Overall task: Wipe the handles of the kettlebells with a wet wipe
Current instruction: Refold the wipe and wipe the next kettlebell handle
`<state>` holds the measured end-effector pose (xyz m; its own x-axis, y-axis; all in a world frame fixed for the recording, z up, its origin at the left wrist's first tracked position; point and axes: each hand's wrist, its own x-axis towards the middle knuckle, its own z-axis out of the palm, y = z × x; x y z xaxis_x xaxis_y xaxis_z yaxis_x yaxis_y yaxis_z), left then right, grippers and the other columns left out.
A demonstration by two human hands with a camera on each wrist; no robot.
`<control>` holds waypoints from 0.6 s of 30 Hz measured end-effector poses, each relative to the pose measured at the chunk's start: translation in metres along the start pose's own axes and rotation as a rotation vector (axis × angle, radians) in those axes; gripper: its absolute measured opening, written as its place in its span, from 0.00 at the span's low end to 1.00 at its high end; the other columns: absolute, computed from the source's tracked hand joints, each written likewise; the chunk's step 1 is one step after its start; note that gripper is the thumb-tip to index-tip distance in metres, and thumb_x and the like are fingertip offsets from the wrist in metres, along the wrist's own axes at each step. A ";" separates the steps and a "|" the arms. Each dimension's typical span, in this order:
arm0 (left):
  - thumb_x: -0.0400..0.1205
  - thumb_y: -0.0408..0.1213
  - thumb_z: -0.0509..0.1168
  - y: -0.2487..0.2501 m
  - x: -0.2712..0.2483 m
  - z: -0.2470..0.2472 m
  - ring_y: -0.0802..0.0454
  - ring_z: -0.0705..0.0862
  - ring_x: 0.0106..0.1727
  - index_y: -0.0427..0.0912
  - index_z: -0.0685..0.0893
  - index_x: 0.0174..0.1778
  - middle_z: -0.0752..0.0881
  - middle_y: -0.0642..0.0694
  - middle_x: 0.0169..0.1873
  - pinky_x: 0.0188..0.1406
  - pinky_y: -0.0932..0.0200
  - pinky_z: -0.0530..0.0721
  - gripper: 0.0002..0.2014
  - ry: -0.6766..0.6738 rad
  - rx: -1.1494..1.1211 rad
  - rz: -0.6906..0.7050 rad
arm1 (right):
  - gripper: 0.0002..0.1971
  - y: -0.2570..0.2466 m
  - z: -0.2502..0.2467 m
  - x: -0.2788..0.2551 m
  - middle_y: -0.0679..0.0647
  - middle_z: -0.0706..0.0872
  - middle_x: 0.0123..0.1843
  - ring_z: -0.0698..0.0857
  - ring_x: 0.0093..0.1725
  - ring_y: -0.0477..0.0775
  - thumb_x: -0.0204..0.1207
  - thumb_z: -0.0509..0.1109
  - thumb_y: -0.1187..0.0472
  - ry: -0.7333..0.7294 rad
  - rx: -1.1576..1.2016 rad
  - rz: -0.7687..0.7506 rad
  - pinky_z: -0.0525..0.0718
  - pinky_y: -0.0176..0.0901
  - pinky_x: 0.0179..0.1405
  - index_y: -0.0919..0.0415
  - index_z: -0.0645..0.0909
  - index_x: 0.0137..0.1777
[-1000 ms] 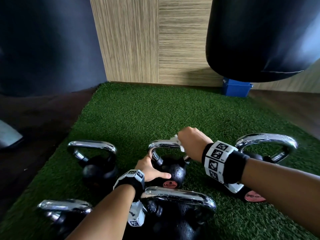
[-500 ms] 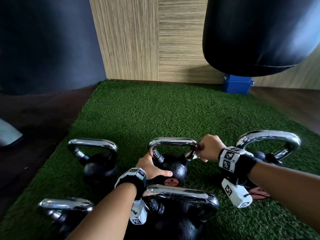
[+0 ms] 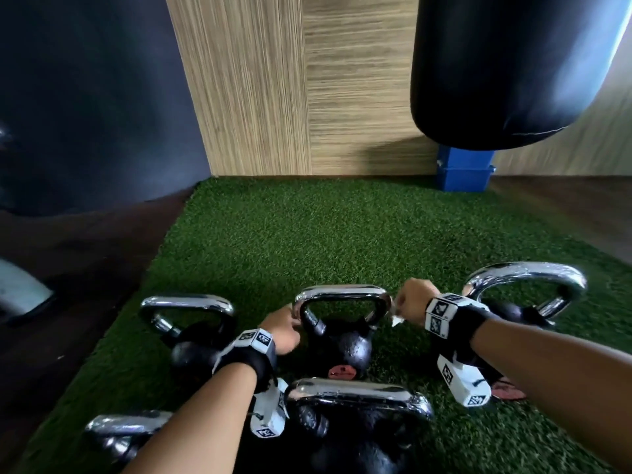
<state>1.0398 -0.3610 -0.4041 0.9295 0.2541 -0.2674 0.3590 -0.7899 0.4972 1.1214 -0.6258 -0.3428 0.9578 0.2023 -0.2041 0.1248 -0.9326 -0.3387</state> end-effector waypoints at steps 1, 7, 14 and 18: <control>0.80 0.26 0.62 0.004 -0.001 -0.012 0.46 0.85 0.70 0.49 0.79 0.75 0.88 0.46 0.68 0.64 0.64 0.79 0.26 0.084 -0.024 0.010 | 0.12 -0.001 -0.012 0.002 0.62 0.91 0.50 0.90 0.53 0.56 0.80 0.71 0.59 0.049 -0.021 -0.012 0.84 0.42 0.47 0.65 0.91 0.55; 0.89 0.34 0.65 0.046 -0.019 -0.083 0.47 0.91 0.58 0.40 0.86 0.70 0.92 0.43 0.60 0.64 0.52 0.87 0.14 0.372 -0.596 0.237 | 0.04 -0.038 -0.068 -0.003 0.47 0.91 0.33 0.82 0.24 0.37 0.77 0.77 0.55 0.190 0.369 -0.375 0.78 0.31 0.22 0.53 0.93 0.47; 0.89 0.46 0.63 0.092 -0.043 -0.105 0.44 0.90 0.64 0.32 0.79 0.74 0.89 0.36 0.64 0.67 0.47 0.88 0.23 -0.059 -1.113 0.293 | 0.11 -0.080 -0.079 -0.021 0.46 0.94 0.44 0.91 0.40 0.41 0.69 0.84 0.58 0.135 0.449 -0.661 0.89 0.34 0.43 0.55 0.91 0.51; 0.88 0.44 0.65 0.095 -0.042 -0.100 0.51 0.94 0.47 0.34 0.89 0.61 0.93 0.36 0.51 0.56 0.52 0.93 0.17 -0.117 -1.122 0.336 | 0.15 -0.087 -0.069 -0.025 0.45 0.91 0.38 0.86 0.33 0.32 0.64 0.86 0.62 0.269 0.531 -0.657 0.83 0.24 0.34 0.55 0.83 0.44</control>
<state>1.0436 -0.3906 -0.2635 0.9992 0.0275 -0.0298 0.0256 0.1415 0.9896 1.1045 -0.5702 -0.2452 0.7718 0.5087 0.3815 0.5982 -0.3774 -0.7070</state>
